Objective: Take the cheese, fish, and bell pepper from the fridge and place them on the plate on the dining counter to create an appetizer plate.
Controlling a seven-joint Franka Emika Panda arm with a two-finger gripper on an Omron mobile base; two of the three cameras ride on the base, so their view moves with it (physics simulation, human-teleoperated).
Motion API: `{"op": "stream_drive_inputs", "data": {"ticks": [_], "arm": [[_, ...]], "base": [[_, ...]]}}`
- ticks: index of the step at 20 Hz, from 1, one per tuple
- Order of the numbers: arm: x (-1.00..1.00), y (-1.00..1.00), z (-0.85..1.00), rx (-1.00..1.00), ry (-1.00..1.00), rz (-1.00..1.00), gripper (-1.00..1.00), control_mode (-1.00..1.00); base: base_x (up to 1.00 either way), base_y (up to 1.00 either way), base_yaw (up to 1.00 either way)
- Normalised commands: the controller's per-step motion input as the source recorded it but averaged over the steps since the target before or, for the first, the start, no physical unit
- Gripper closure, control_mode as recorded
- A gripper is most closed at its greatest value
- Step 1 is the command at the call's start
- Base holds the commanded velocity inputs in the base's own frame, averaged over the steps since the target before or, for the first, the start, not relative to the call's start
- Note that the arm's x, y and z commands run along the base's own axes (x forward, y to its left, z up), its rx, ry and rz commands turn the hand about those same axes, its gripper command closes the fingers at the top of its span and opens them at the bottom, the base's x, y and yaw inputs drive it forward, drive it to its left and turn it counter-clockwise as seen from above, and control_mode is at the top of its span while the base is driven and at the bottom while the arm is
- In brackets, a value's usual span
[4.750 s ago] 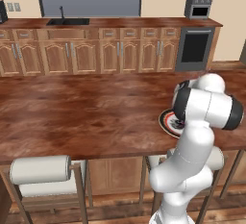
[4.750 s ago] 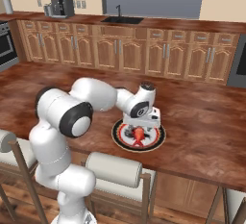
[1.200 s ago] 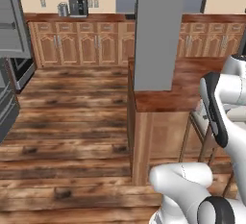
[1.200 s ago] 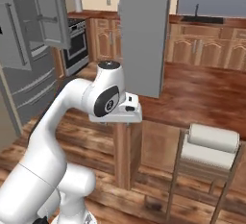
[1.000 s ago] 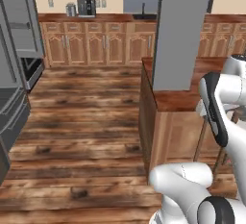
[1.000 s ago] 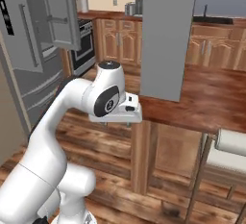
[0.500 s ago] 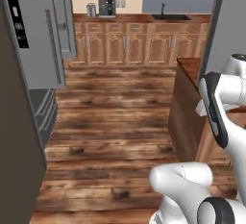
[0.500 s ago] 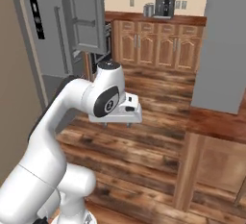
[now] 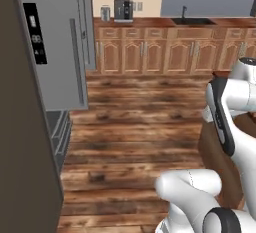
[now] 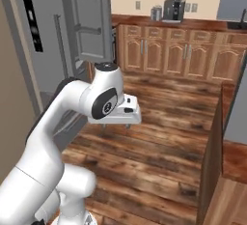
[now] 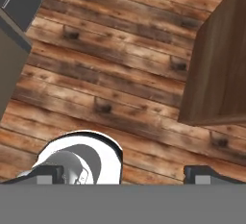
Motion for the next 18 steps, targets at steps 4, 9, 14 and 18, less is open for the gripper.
{"op": "stream_drive_inputs", "data": {"ticks": [4, 9, 14, 18], "arm": [[0.0, 0.0, 0.0, 0.0, 0.0, 0.0, -1.0, 1.0], [0.0, 0.0, 0.0, 0.0, 0.0, 0.0, -1.0, 1.0], [0.0, 0.0, 0.0, 0.0, 0.0, 0.0, -1.0, 1.0], [0.0, 0.0, 0.0, 0.0, 0.0, 0.0, -1.0, 1.0]], "base": [[1.0, 0.05, 0.14], [1.0, 0.0, 0.24], [1.0, 0.0, 0.25], [1.0, 0.0, 0.29]]}}
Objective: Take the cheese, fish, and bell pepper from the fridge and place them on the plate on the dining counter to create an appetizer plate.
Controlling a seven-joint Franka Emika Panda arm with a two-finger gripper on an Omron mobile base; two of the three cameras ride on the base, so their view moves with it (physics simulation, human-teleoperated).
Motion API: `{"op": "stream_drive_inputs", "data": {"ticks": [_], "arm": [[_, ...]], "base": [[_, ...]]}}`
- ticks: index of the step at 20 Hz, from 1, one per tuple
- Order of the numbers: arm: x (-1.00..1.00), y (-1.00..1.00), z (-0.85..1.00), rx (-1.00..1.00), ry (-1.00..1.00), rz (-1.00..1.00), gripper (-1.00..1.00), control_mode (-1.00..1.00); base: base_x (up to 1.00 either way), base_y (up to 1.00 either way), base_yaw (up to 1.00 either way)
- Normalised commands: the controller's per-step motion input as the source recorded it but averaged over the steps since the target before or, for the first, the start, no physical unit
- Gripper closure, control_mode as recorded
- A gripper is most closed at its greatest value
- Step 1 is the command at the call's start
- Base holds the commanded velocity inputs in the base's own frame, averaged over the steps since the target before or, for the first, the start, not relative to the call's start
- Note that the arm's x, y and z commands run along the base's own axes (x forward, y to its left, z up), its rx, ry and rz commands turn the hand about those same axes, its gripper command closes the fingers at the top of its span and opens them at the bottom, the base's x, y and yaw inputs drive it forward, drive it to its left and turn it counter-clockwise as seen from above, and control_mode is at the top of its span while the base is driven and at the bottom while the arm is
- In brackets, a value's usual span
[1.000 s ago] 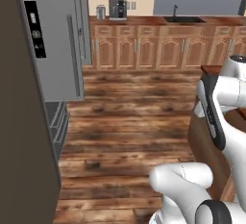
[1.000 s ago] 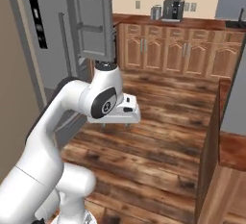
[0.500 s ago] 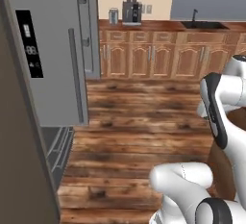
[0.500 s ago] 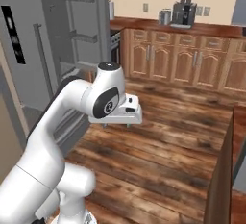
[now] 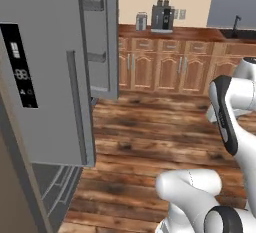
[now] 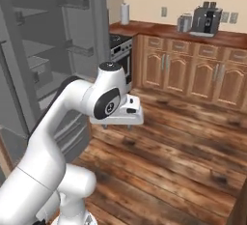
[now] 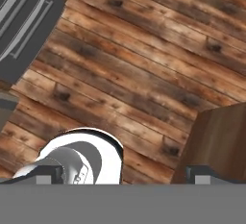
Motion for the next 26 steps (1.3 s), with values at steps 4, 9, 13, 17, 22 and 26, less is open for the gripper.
{"op": "stream_drive_inputs", "data": {"ticks": [4, 9, 13, 17, 22, 26], "arm": [[0.0, 0.0, 0.0, 0.0, 0.0, 0.0, -1.0, 1.0], [0.0, 0.0, 0.0, 0.0, 0.0, 0.0, -1.0, 1.0], [0.0, 0.0, 0.0, 0.0, 0.0, 0.0, -1.0, 1.0], [0.0, 0.0, 0.0, 0.0, 0.0, 0.0, -1.0, 1.0], [0.0, 0.0, 0.0, 0.0, 0.0, 0.0, -1.0, 1.0], [0.0, 0.0, 0.0, 0.0, 0.0, 0.0, -1.0, 1.0]], "base": [[0.97, 0.05, 0.32], [0.65, 0.25, 0.4], [0.31, 0.23, 0.5], [0.17, 0.2, 0.59], [0.24, 0.02, 0.62], [0.29, 0.0, 0.63]]}}
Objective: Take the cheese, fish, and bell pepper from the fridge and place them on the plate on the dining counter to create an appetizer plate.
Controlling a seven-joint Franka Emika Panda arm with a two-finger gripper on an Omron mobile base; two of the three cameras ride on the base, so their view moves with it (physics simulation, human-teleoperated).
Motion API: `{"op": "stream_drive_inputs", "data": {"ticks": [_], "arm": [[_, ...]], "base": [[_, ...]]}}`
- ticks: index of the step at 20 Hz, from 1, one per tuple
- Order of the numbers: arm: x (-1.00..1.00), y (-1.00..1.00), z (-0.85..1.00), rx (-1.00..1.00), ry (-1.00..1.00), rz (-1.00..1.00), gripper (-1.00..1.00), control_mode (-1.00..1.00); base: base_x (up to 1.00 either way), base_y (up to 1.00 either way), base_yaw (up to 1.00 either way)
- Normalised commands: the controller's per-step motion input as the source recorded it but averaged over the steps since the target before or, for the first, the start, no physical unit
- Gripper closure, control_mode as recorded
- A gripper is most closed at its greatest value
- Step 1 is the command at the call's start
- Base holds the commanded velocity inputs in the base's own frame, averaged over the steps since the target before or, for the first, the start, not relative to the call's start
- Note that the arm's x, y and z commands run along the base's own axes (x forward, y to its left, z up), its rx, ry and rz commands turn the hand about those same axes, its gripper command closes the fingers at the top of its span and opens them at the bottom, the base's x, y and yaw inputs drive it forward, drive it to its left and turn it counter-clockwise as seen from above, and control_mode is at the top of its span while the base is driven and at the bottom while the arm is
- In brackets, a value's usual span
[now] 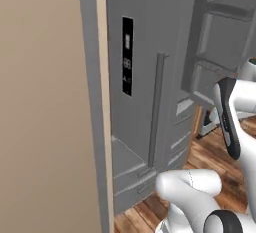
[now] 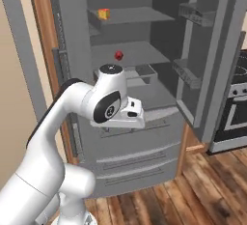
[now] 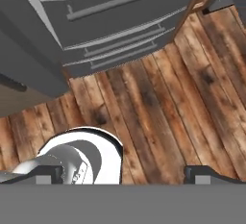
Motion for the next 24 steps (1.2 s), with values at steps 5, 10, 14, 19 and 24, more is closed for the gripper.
{"op": "stream_drive_inputs", "data": {"ticks": [5, 10, 14, 19, 24], "arm": [[0.0, 0.0, 0.0, 0.0, 0.0, 0.0, -1.0, 1.0], [0.0, 0.0, 0.0, 0.0, 0.0, 0.0, -1.0, 1.0], [0.0, 0.0, 0.0, 0.0, 0.0, 0.0, -1.0, 1.0], [0.0, 0.0, 0.0, 0.0, 0.0, 0.0, -1.0, 1.0], [0.0, 0.0, 0.0, 0.0, 0.0, 0.0, -1.0, 1.0]], "base": [[0.28, 0.0, 0.62], [0.04, -0.18, 0.57], [-0.06, -0.6, 0.47], [-0.32, -0.78, 0.36], [-0.35, -0.62, 0.28]]}}
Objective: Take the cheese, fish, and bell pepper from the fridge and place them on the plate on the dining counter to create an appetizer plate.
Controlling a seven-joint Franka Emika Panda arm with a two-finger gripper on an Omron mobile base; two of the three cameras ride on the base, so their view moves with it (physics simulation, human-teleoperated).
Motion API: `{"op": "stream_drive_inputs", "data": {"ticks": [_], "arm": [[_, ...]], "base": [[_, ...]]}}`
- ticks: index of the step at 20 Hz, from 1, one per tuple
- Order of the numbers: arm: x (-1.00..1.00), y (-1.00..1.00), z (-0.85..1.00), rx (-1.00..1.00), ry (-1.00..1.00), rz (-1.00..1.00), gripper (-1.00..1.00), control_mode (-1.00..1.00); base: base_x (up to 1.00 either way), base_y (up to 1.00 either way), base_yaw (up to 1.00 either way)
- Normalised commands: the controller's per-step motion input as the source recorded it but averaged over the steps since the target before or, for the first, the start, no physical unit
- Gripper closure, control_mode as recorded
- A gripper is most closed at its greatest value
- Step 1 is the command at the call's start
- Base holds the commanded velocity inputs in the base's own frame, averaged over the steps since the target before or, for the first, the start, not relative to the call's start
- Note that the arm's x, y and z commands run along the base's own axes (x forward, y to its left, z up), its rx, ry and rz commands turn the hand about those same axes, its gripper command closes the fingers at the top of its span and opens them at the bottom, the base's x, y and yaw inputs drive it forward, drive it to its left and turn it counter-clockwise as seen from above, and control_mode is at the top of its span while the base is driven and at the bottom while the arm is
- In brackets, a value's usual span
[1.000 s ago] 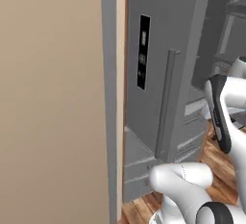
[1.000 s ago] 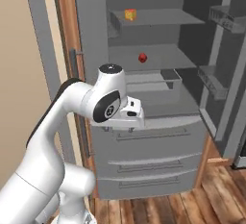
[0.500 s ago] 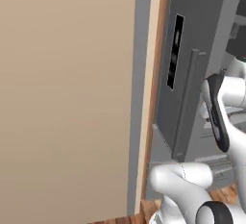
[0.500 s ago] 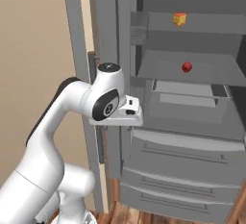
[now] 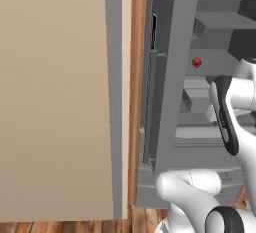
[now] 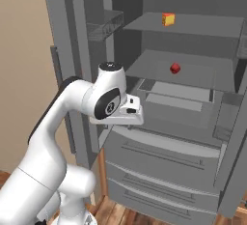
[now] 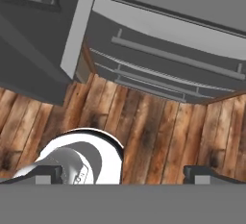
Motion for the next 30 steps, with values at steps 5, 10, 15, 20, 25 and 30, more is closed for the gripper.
{"op": "stream_drive_inputs", "data": {"ticks": [5, 10, 15, 20, 25, 30], "arm": [[0.0, 0.0, 0.0, 0.0, 0.0, 0.0, -1.0, 1.0], [0.0, 0.0, 0.0, 0.0, 0.0, 0.0, -1.0, 1.0], [0.0, 0.0, 0.0, 0.0, 0.0, 0.0, -1.0, 1.0], [0.0, 0.0, 0.0, 0.0, 0.0, 0.0, -1.0, 1.0], [0.0, 0.0, 0.0, 0.0, 0.0, 0.0, -1.0, 1.0], [0.0, 0.0, 0.0, 0.0, 0.0, 0.0, -1.0, 1.0]], "base": [[0.0, -0.26, 0.1], [-0.09, -0.48, 0.09], [-0.18, -0.6, 0.09], [0.31, -0.07, 0.05], [0.61, -0.02, 0.01], [0.29, -0.36, 0.0]]}}
